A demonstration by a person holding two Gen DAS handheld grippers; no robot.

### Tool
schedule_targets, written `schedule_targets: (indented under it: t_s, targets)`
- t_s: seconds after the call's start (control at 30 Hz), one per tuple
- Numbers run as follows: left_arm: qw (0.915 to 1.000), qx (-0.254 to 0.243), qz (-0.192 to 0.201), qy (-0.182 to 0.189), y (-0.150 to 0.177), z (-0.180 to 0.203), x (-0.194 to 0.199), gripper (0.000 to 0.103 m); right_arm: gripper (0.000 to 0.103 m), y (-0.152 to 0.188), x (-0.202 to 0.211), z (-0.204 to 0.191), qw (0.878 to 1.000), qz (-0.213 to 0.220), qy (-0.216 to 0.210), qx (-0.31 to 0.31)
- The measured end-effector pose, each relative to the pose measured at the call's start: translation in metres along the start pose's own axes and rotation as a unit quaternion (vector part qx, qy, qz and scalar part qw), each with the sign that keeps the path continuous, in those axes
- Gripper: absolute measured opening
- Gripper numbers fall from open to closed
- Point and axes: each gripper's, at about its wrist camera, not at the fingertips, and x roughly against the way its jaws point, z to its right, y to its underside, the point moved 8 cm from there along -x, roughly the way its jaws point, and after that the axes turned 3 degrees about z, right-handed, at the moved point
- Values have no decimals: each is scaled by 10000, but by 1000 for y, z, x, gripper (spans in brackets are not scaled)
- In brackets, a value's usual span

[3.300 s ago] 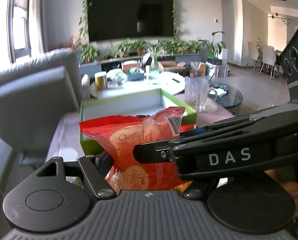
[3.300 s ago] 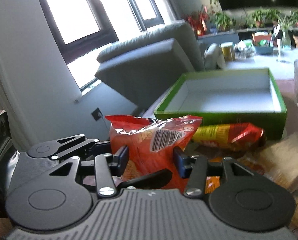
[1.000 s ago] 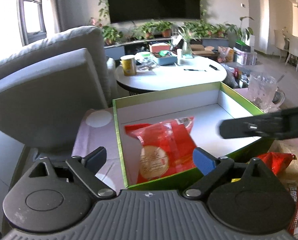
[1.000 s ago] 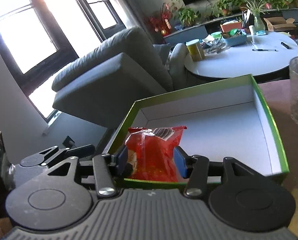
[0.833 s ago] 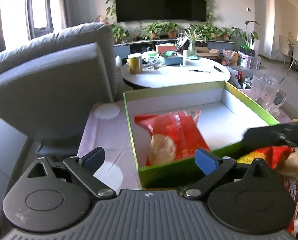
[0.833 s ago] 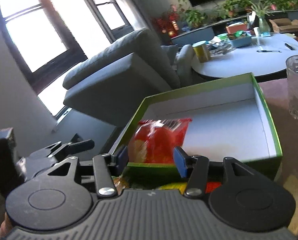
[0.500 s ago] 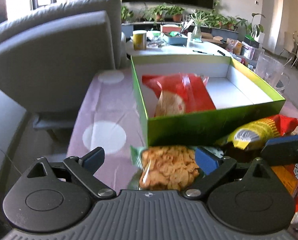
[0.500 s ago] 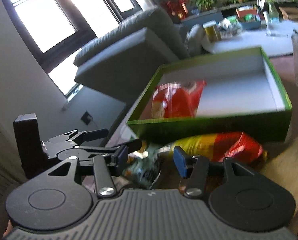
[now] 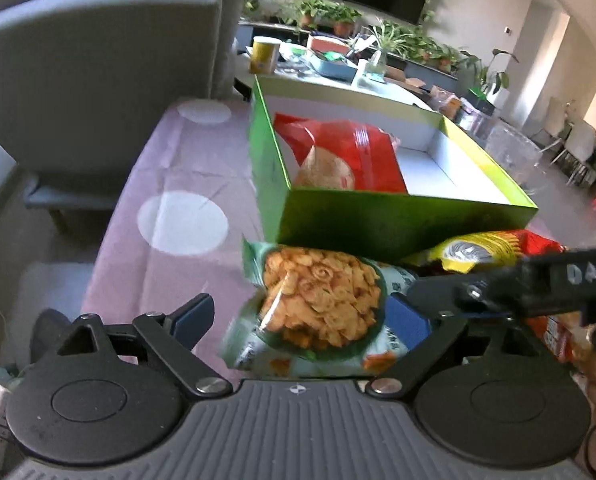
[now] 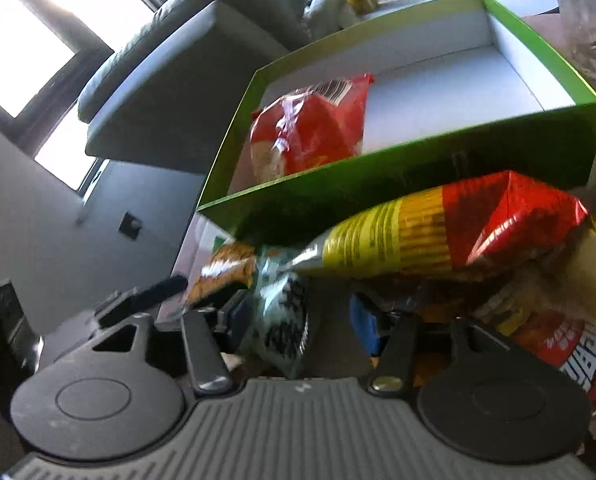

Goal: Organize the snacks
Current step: 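Grasp the green-and-orange chip bag with the right gripper, then lift the chip bag over the green box and lower it inside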

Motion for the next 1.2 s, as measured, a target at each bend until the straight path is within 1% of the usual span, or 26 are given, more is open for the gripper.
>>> schedule_targets:
  t_s: [0.1,0.27,0.3,0.33,0.4,0.47,0.63,0.7,0.83,1.03,1.2]
  targets:
    - [9999,-76,94,-38,2,2,2,91,82,-2,-3,0,9999,-1,151,-33]
    - [9998,-165,59,81,3,5,3,91,82,-6,-6,3,9996,-37,253,-128]
    - [9996,-210,10,212,5,9,3,91,82,-6,-5,3,9996,-56,250,-150]
    - [9993,-240,-31,294,6,12,3,91,84,-6,-5,4,9996,-90,214,-159]
    - [9988,-406,-42,285,9,19,1,92,90,-6,-6,1,9997,-180,62,-170]
    - [9982,-539,-37,253,9,24,-1,92,90,-7,-5,0,9997,-184,50,-176]
    - [9976,-568,-95,372,7,34,-5,93,91,-4,-7,-4,9997,-207,106,-7]
    - [9974,-619,-59,366,6,36,-3,93,89,-3,-8,-8,9996,-253,31,95]
    - [9966,-712,-1,424,6,43,8,92,79,-1,-5,-10,9994,-210,27,267]
    - [9954,-835,219,420,4,54,31,92,78,-1,15,-12,9993,-73,-208,307]
    - [9951,-819,321,452,3,62,50,92,78,0,31,-19,9986,32,-375,381]
